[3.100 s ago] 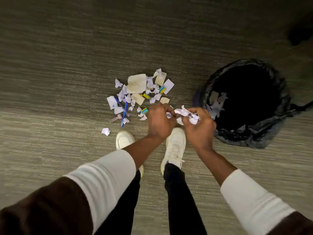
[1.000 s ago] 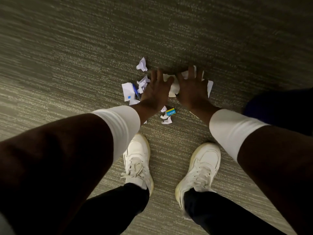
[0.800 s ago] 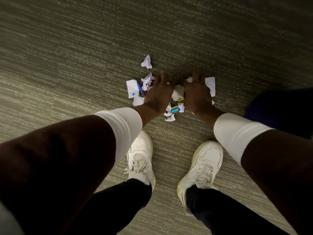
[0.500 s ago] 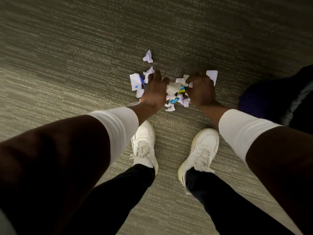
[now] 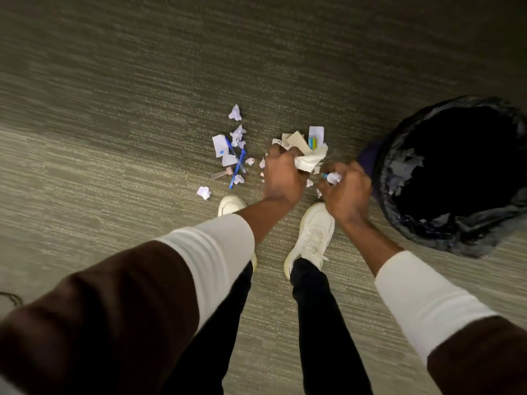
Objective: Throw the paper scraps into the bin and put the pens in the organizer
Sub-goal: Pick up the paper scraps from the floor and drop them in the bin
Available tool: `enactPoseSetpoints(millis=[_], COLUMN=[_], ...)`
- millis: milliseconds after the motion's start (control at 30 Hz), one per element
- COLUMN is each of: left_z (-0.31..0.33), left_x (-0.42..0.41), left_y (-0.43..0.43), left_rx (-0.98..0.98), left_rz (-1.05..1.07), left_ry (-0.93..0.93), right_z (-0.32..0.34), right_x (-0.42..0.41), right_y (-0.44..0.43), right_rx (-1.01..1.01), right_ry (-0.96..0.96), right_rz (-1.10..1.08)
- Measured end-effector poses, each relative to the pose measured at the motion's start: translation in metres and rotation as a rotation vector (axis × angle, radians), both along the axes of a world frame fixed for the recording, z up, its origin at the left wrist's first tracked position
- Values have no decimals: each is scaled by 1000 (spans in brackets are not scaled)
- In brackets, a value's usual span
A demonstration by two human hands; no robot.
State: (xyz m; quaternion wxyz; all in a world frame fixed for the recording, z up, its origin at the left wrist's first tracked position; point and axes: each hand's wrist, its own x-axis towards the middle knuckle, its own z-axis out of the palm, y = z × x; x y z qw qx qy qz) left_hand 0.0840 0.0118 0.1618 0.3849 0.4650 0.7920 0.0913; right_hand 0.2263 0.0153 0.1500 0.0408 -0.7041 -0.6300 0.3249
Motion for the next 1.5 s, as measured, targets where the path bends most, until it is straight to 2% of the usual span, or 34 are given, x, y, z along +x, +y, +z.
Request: enactPoseSetpoints(millis=[200,367,467,600,733,867,967,1067,1267,1400,1500], left_z=[55,80,81,75,70,62,56,48,28,2,-26], left_x=[68,127,155,184,199,201,192,170,100,46,7], left_y=[2,14,20,29,35,32,27,21,10,1,-6], left_rx=[59,106,88,-35,-145,-185,-157,-119,-163,-263,-322], left_rz=[52,-8,-32,-93,-205,-369,-324,-209,-135,-196,-306], left_ry=[-127,-229,-272,-303,-380,-372,-350,-338,-192,-71,9], right_z=[60,86,88,77,63,59,61,61,65,53,18], right_x=[67,120,143,163,179,185,182,170,99,40,5], right_y=[-16,-3,7,15,21,22,20,15,11,14,18], right_rx=[67,138,132,111,54,51,73,87,228,95,-106], right_ry=[-6,-5,13,25,-36,-40,-56,45,182,202,80], right_rz=[-152,-328,-464,-633,-700,-740,-743,-660,-246,-4,227])
